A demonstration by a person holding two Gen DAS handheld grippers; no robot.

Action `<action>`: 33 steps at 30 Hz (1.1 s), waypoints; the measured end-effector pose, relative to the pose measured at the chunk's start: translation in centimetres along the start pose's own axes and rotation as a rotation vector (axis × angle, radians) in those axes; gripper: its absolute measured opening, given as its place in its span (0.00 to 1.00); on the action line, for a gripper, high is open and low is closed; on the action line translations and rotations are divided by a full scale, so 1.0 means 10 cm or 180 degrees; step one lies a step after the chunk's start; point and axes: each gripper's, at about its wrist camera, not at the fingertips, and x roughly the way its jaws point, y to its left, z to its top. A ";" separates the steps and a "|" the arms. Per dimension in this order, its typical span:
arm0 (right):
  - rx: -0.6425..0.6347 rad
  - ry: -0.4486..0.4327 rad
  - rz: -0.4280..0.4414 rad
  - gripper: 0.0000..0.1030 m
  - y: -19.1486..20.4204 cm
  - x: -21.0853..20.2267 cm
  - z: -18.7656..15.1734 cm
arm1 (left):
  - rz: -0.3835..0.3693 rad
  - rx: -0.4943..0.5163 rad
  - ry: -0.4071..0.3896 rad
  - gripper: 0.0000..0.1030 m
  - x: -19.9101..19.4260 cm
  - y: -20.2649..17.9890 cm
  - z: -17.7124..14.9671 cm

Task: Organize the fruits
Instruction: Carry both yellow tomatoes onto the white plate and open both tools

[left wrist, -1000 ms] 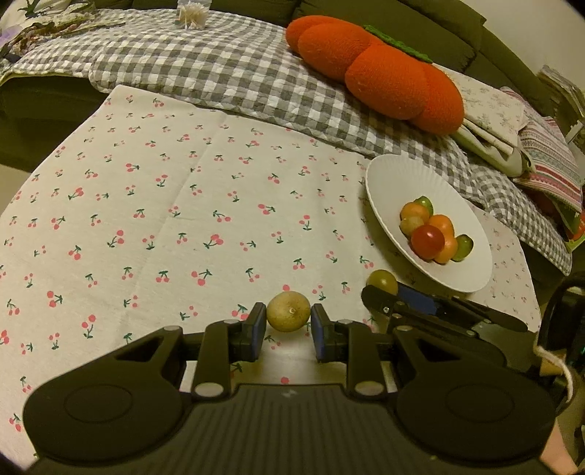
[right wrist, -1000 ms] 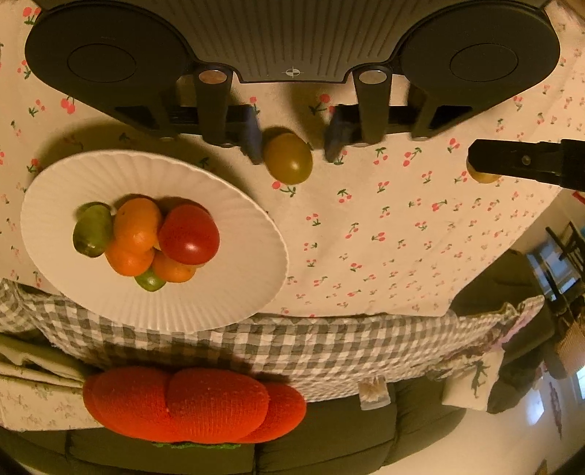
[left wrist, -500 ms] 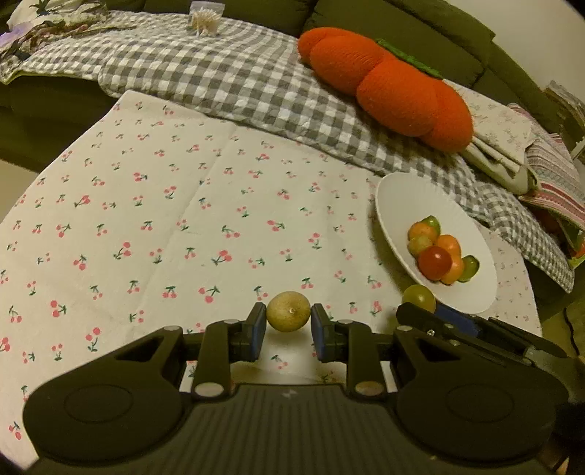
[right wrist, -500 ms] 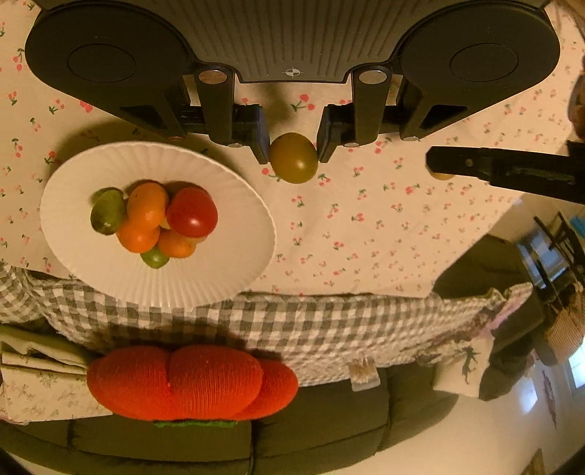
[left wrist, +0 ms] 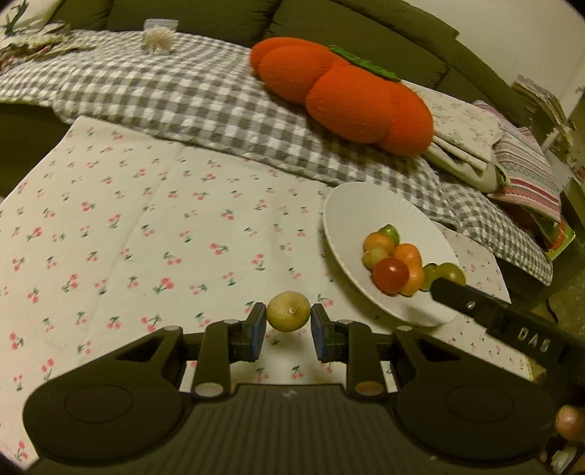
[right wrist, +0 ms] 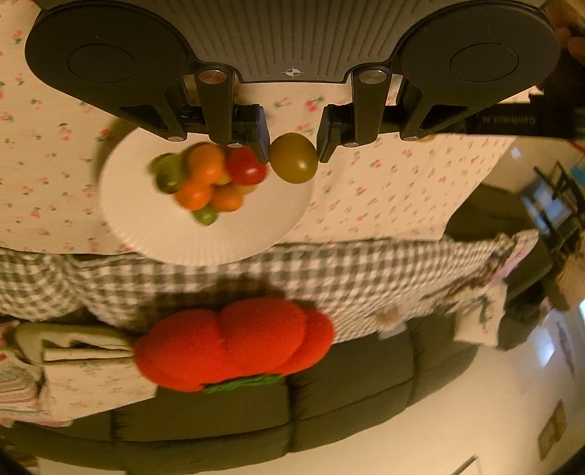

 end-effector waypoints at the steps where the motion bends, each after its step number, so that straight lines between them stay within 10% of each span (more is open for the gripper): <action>1: 0.0030 -0.0018 -0.0025 0.25 -0.04 -0.01 0.02 | -0.0003 0.0029 -0.0011 0.24 0.01 -0.02 0.01; 33: 0.0559 -0.0105 -0.0550 0.25 -0.71 0.01 0.20 | -0.0241 0.0865 -0.0273 0.24 0.57 -0.51 0.22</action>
